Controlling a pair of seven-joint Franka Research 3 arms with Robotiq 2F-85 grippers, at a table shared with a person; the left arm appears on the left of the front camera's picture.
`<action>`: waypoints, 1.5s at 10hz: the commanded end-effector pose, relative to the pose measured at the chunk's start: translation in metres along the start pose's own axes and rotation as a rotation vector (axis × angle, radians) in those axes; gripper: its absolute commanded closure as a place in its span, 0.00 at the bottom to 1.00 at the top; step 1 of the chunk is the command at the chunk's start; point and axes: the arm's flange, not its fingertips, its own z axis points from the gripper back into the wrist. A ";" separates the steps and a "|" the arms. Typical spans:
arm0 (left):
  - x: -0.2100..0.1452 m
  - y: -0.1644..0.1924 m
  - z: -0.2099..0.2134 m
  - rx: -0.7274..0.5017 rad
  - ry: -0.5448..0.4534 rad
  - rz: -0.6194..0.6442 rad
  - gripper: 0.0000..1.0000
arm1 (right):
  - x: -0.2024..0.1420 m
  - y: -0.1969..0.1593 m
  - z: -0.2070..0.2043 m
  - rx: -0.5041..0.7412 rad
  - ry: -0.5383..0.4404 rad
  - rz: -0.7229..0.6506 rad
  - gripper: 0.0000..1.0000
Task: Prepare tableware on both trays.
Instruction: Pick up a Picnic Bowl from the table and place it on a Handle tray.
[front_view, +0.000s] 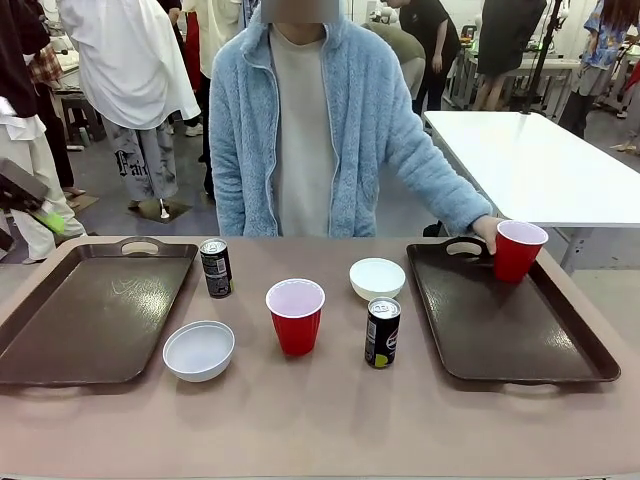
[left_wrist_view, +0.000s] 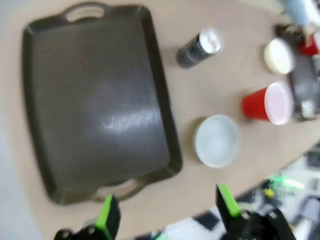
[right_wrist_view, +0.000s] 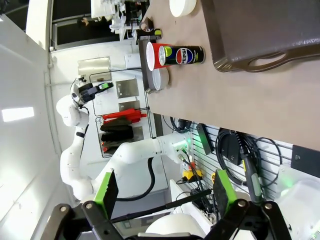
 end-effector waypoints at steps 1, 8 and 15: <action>0.000 -0.022 -0.062 0.162 0.076 -0.060 0.00 | 0.000 0.001 0.001 0.015 -0.003 0.011 0.00; -0.025 -0.121 -0.165 0.260 0.138 -0.191 0.00 | 0.000 0.001 0.001 0.015 -0.003 0.011 0.00; -0.025 -0.123 -0.210 0.182 0.178 -0.287 0.00 | 0.000 0.001 0.001 0.015 -0.003 0.011 0.00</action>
